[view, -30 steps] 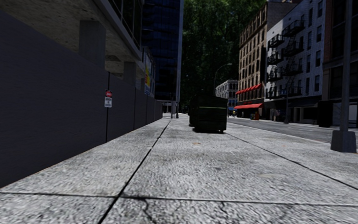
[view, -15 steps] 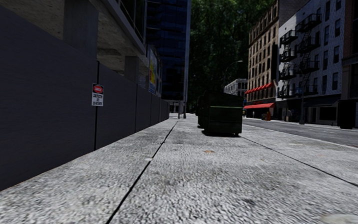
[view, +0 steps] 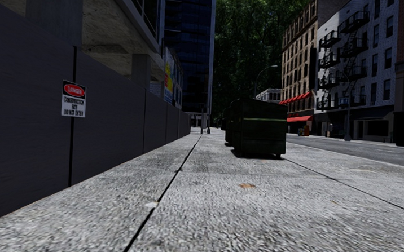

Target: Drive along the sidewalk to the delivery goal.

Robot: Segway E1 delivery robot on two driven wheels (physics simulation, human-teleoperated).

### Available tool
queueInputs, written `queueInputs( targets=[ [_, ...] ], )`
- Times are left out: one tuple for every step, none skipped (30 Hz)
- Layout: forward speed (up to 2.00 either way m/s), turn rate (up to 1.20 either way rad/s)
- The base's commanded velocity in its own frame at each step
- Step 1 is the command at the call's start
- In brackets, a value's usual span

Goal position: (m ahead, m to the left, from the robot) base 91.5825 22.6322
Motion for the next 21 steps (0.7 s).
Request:
queueInputs(
  targets=[
    [2.0,0.0],
    [2.0,0.0],
    [2.0,0.0],
    [2.0,0.0],
    [2.0,0.0],
    [2.0,0.0],
    [2.0,0.0],
    [2.0,0.0],
    [2.0,0.0],
    [2.0,0.0],
    [2.0,0.0],
    [2.0,0.0],
    [2.0,0.0],
    [2.0,0.0],
    [2.0,0.0],
    [2.0,0.0],
    [2.0,0.0],
    [2.0,0.0],
    [2.0,0.0],
    [2.0,0.0],
    [2.0,0.0]
  ],
)
